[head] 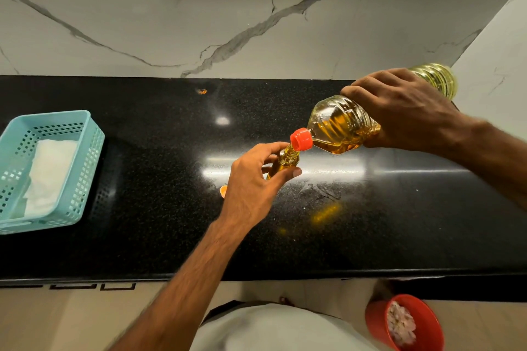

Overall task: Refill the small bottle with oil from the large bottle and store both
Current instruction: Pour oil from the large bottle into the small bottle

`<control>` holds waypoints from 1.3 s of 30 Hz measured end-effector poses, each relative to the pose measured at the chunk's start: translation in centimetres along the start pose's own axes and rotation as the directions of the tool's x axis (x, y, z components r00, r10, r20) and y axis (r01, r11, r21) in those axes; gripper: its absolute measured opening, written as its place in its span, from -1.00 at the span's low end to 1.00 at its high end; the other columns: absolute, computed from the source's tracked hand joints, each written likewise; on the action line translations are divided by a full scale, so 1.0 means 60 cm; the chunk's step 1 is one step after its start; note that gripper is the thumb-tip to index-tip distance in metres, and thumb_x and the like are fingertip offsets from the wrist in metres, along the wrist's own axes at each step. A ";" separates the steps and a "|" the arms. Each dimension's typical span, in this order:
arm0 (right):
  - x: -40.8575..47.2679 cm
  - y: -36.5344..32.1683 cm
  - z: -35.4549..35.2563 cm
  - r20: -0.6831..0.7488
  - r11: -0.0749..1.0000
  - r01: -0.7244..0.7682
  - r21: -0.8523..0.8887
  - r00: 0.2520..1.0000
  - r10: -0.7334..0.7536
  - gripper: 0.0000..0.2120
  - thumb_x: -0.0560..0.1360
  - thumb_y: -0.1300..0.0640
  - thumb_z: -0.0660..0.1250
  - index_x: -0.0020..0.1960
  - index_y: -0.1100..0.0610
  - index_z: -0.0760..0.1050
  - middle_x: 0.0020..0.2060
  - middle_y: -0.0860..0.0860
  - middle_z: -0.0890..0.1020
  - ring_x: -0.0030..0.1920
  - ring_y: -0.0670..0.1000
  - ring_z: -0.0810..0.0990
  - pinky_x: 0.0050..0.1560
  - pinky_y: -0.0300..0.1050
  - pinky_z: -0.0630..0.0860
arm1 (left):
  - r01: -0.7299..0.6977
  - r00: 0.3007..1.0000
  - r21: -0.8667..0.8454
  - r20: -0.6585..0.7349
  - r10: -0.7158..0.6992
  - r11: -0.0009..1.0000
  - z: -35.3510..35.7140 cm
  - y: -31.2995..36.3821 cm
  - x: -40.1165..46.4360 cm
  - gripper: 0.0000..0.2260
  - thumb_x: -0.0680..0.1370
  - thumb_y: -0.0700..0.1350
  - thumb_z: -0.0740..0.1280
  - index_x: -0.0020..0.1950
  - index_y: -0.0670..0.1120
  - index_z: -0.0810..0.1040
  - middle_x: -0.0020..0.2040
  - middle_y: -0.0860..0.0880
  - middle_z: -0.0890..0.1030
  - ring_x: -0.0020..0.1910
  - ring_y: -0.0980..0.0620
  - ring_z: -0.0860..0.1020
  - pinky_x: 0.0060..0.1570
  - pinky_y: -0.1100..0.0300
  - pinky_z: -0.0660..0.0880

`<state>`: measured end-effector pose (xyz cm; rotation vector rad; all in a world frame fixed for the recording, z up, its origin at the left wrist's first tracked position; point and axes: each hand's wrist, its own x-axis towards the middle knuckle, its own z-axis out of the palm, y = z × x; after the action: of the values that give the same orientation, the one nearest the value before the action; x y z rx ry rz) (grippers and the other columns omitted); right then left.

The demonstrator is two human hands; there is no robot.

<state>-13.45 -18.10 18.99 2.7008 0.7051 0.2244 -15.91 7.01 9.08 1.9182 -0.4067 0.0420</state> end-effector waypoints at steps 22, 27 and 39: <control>0.002 0.003 0.003 -0.035 1.000 0.019 -0.005 0.999 -0.019 -0.13 0.17 -0.06 0.64 0.35 0.29 0.41 0.16 0.30 0.58 0.11 0.36 0.57 0.08 0.27 0.52 | -0.007 1.000 -0.007 -0.006 0.007 1.000 0.002 -0.003 0.003 -0.62 0.42 -0.06 0.50 0.21 -0.03 0.56 0.07 0.07 0.62 0.08 0.11 0.60 0.09 0.27 0.55; 0.003 0.005 0.008 -0.057 1.000 0.021 -0.008 0.998 -0.021 -0.13 0.17 -0.06 0.63 0.35 0.29 0.42 0.16 0.30 0.58 0.12 0.36 0.57 0.09 0.26 0.51 | -0.014 1.000 -0.009 -0.007 0.014 1.000 0.002 -0.004 0.002 -0.62 0.42 -0.07 0.50 0.22 -0.03 0.56 0.05 0.10 0.61 0.08 0.12 0.60 0.08 0.30 0.54; -0.010 -0.005 0.048 -0.115 0.981 -0.051 0.185 0.991 0.073 -0.09 0.16 -0.06 0.65 0.36 0.26 0.38 0.14 0.27 0.59 0.10 0.32 0.58 0.10 0.23 0.51 | 0.003 0.999 -0.096 -0.036 -0.006 0.995 -0.001 0.000 0.004 -0.62 0.41 -0.04 0.50 0.20 -0.02 0.56 0.04 0.13 0.63 0.08 0.18 0.60 0.12 0.18 0.57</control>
<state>-13.43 -19.01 16.14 2.9059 0.7074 0.3586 -15.66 6.99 9.13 1.8213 -0.3734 0.0537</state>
